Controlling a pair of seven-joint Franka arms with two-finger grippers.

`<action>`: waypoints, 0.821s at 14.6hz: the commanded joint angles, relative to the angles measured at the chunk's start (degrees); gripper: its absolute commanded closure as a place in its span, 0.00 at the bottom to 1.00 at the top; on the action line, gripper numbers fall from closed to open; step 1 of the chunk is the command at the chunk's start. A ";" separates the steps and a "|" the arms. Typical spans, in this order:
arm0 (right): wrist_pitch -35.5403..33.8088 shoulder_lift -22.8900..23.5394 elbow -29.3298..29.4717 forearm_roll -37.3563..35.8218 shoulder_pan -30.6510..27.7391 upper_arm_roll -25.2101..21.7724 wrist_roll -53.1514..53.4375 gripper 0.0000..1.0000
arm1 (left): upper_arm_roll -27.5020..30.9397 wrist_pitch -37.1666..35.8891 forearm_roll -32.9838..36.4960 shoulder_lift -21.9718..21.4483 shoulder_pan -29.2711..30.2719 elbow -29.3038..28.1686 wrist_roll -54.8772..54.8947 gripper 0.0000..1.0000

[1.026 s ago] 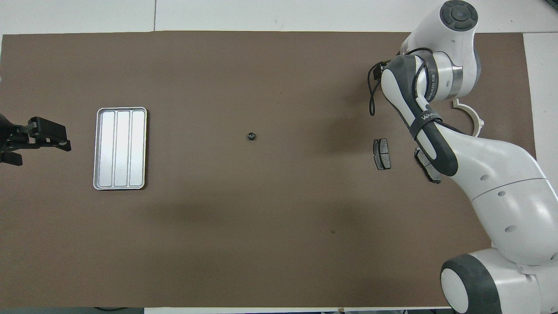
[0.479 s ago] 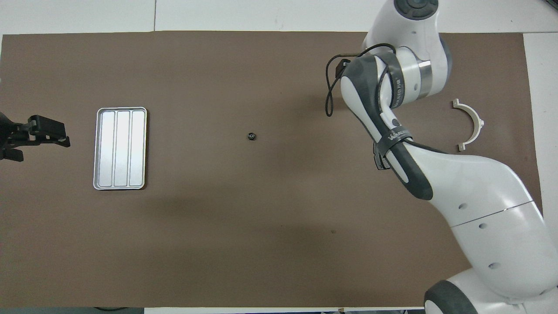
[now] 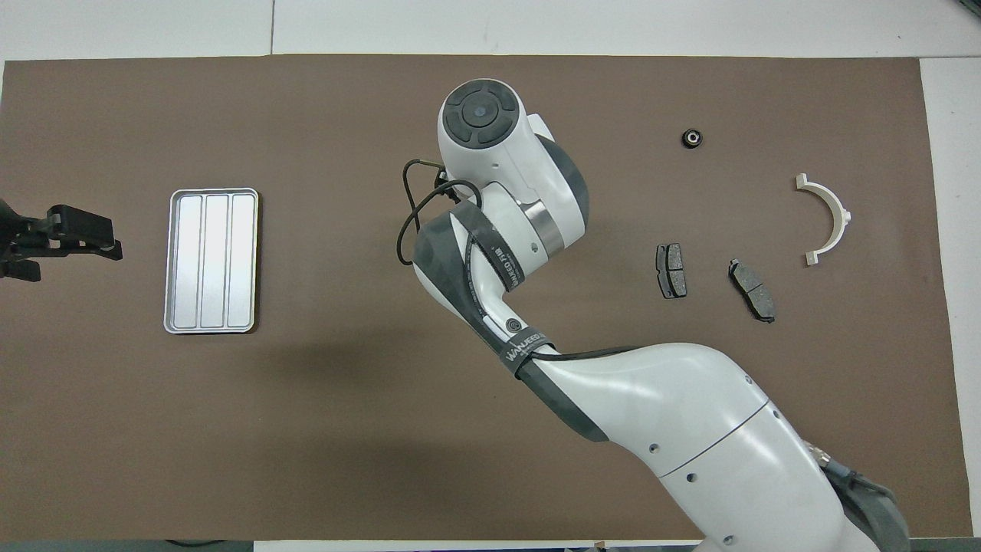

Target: Place bearing gear from tray to pile

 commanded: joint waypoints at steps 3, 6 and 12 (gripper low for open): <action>3.50 2.42 -0.48 -0.92 4.48 -0.49 8.45 0.00 | -0.34 -1.05 -0.10 -0.99 0.72 0.00 2.06 0.00; 5.27 3.83 -0.48 -1.87 5.81 -0.66 10.48 0.00 | -0.43 -0.53 -0.01 -0.99 0.46 -0.09 3.29 0.00; 6.58 4.97 -0.66 -3.54 6.42 -0.58 11.45 0.05 | -0.34 -0.79 -0.01 -1.25 -0.07 -0.62 3.21 0.00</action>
